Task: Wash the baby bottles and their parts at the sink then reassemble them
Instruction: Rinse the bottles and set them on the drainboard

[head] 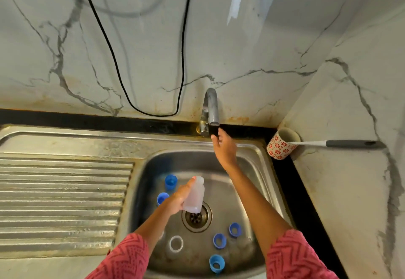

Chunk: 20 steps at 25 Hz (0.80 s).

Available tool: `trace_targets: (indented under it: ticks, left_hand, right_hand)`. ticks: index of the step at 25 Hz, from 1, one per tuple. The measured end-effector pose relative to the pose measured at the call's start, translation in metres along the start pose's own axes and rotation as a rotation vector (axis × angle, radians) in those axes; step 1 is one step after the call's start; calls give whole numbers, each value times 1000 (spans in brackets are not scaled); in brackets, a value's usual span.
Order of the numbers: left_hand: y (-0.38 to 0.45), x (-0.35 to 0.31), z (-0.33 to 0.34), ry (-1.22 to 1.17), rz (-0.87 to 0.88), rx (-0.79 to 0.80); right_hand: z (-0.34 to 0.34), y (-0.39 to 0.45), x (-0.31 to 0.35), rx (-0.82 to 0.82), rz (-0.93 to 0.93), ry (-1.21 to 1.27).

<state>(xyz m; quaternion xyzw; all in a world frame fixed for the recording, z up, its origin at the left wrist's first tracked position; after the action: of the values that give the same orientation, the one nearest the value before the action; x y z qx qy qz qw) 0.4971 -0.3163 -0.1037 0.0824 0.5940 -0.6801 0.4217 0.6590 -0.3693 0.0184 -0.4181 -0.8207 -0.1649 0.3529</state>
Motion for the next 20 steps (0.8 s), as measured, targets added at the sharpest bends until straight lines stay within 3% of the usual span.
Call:
trace_targets:
  ticks: [2,4,8,14,17,20]
  left_hand:
    - [10,-2,-7,-109,6,-3]
    - [16,-7,-11,-161,29,-3]
    - [29,-20,-11,-215,52,28]
    - [34,-33,2,-301,119,61]
    - [41,-37,4,-269,131,56]
    - [38,-48,10,-322,131,99]
  right_hand:
    - [6,31,18,72,-60,-52]
    - [25,48,20,192,-8,31]
    - [36,67,6,226,9,138]
    - [57,65,10,444,61,260]
    - [36,62,7,286,-41,515]
    - [27,29,-21,127,69,590]
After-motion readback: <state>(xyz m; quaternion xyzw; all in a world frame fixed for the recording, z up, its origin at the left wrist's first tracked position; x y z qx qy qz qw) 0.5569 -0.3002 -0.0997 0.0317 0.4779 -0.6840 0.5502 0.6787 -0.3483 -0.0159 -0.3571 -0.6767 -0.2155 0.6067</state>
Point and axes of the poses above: each hand's wrist, its own y-axis towards the middle knuckle, its own z-axis out of the palm, x = y × z, the point moved 3 cm from there along y, towards the middle knuckle, and after that the axes turned 12 degrees about x, right-handed, at the moved point
